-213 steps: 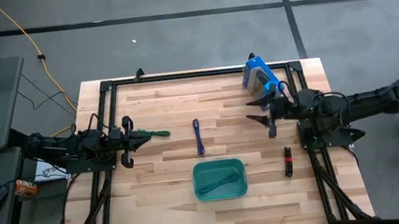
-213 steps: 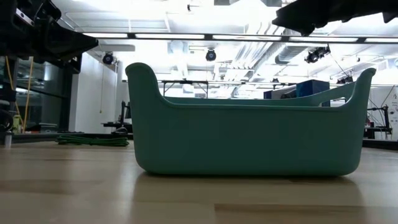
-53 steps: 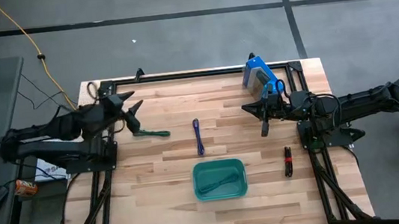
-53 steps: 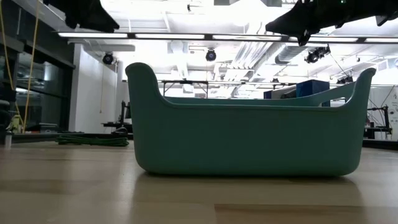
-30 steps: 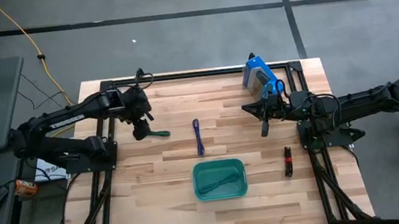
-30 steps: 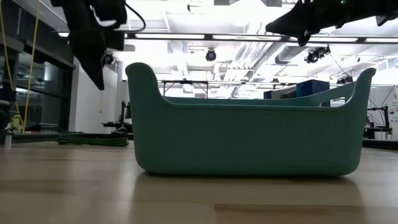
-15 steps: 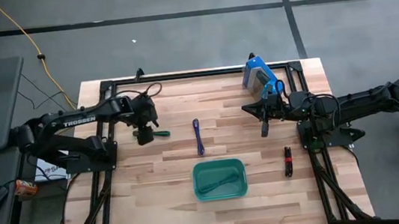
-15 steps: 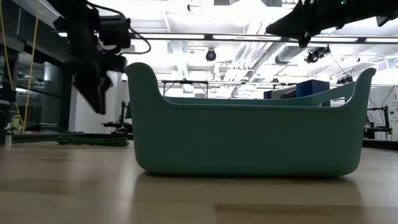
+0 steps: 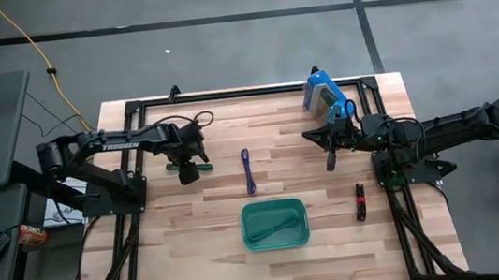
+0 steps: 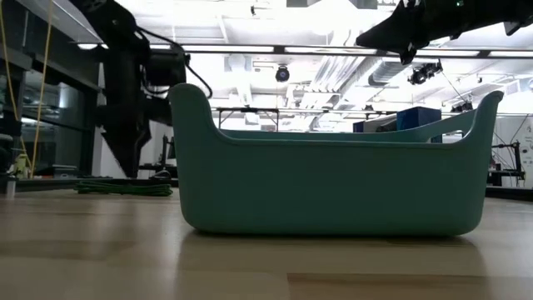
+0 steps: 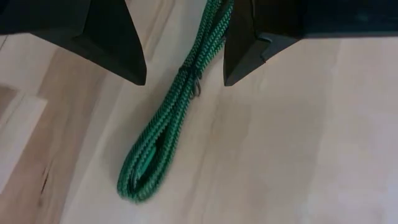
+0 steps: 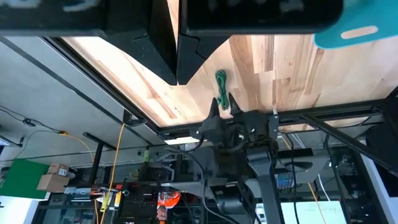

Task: Pick and place USB-C Cables
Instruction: Put the black green charger cable into the green bin

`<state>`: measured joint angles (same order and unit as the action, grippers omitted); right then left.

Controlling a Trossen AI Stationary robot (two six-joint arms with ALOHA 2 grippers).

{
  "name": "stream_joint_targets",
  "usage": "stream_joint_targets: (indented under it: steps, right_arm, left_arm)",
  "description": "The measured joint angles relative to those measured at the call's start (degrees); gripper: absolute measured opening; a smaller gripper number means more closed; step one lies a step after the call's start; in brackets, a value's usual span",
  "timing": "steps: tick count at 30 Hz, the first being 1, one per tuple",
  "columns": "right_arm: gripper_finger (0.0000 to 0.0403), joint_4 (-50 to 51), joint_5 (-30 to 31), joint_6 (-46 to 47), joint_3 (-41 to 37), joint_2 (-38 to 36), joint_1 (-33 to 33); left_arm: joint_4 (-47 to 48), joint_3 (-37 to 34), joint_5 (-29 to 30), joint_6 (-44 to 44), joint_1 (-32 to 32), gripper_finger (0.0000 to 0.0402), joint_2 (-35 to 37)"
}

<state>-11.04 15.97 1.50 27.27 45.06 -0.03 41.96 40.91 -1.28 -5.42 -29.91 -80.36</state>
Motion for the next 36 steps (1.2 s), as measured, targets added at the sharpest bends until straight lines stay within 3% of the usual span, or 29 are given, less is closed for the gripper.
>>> stream_joint_targets:
  steps: [14, 24, 28, 36]
  right_arm:
    - [0.0000, 0.06, -0.01, 0.01, 0.00, 0.00, 0.00]
    - [0.0000, 0.06, -0.02, 0.00, 0.00, 0.00, 0.00]
    - [0.0000, 0.06, -0.02, 0.00, 0.00, 0.00, 0.00]
    - [0.0000, 0.06, -0.04, 0.00, 0.00, 0.00, 0.00]
  left_arm:
    - [-2.16, 0.38, 3.95, -4.30, 0.04, 0.0196, -8.97]
    - [-2.19, 0.33, 3.59, -4.38, 0.37, 0.0190, -9.35]
    - [-2.21, 0.18, 3.32, -4.45, 0.42, 0.0153, -9.20]
    - [-2.17, 0.13, 2.65, -5.30, 0.46, 0.0014, -9.15]
